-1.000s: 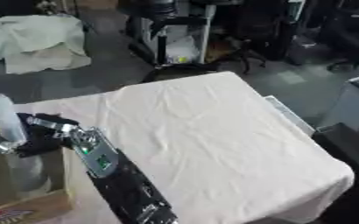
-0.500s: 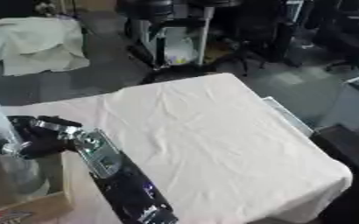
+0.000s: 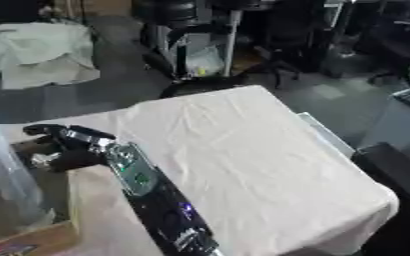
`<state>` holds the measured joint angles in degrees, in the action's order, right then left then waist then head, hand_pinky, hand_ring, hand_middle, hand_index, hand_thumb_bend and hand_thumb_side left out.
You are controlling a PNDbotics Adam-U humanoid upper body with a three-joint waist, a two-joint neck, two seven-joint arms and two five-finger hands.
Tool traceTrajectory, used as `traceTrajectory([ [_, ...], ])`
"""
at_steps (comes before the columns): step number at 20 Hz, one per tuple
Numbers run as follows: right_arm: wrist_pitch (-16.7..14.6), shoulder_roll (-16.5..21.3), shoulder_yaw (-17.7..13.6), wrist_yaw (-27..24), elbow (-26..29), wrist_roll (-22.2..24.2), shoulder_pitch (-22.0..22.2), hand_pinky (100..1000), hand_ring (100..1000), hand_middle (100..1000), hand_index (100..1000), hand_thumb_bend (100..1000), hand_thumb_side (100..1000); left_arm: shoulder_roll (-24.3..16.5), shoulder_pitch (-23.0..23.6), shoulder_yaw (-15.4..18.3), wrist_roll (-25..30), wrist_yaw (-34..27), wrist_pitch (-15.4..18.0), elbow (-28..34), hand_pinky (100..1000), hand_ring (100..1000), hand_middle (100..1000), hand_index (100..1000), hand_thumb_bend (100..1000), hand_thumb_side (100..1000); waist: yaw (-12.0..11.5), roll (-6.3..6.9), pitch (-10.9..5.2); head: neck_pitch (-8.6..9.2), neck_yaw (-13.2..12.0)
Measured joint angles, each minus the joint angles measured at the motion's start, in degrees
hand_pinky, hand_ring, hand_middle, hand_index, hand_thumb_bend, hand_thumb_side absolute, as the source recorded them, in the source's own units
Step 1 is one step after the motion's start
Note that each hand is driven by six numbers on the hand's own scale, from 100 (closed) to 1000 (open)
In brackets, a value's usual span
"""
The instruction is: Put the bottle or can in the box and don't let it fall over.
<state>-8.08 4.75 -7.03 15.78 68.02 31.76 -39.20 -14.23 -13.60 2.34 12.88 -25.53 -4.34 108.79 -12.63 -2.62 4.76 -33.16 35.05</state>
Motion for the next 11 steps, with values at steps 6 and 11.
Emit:
traceTrajectory([
  [6,0.58,3.07,-1.78,-2.57,0.46,-2.74,2.43,1000,1000,1000,1000,100,470,-0.07,0.26,0.05,-0.13,0.21,0.13,-0.01,1000,1000,1000,780,127,762,0.48,0.01,-0.25,-2.06,-4.35],
  [11,2.38,5.85,-4.44,-5.56,2.19,-8.21,3.47,963,1000,1000,1000,100,470,-0.48,0.68,0.32,-0.32,0.37,0.33,-0.02,1000,1000,1000,780,126,763,0.87,0.05,-0.47,-5.35,-12.04],
])
